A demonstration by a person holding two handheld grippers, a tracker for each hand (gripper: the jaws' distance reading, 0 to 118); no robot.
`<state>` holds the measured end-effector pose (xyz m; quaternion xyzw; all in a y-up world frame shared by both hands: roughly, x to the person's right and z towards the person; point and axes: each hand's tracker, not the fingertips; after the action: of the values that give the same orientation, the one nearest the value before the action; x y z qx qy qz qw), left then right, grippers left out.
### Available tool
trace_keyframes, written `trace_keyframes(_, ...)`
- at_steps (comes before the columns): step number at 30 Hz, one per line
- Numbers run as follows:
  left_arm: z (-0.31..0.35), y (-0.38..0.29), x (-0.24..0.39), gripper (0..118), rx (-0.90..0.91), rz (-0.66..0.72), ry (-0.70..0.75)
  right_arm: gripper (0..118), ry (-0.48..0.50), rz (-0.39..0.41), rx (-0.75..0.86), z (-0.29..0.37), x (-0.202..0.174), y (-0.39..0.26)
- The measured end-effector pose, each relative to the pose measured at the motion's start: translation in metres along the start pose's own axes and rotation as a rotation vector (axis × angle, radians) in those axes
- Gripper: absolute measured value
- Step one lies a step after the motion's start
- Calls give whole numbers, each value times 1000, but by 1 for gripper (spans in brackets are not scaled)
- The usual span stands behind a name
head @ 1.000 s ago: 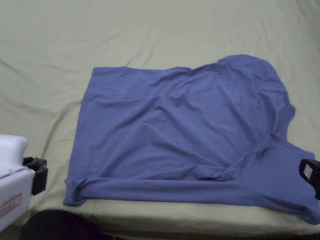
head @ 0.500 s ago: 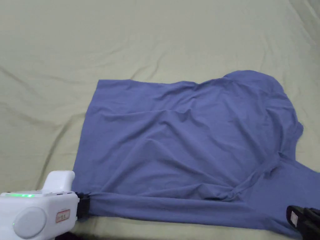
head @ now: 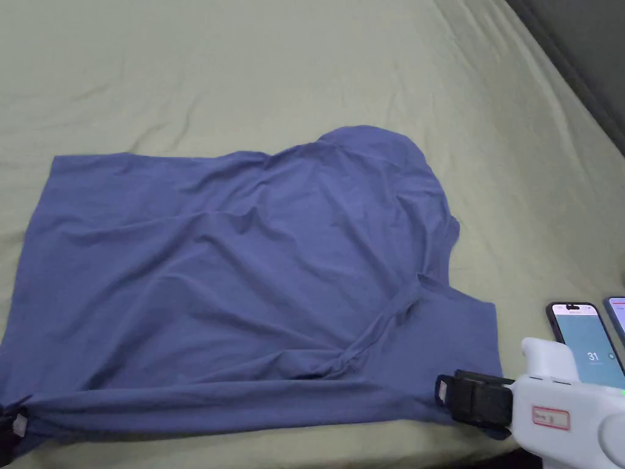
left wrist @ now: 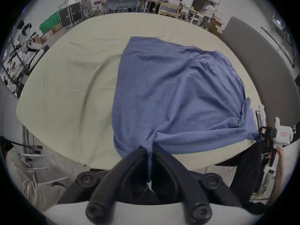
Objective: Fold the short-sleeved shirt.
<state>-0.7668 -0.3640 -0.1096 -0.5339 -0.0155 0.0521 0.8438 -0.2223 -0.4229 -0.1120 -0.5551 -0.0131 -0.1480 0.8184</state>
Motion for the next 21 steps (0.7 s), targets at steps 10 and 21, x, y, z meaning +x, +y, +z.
trace_keyframes(10, 7, 13, 2, 0, 14, 92, -9, 8, 25, 108, 134, 27, -28, -5)
trace_keyframes(21, -43, 163, 10, 0, 83, -115, 64, 8, -15, 243, 259, 14, -82, 149)
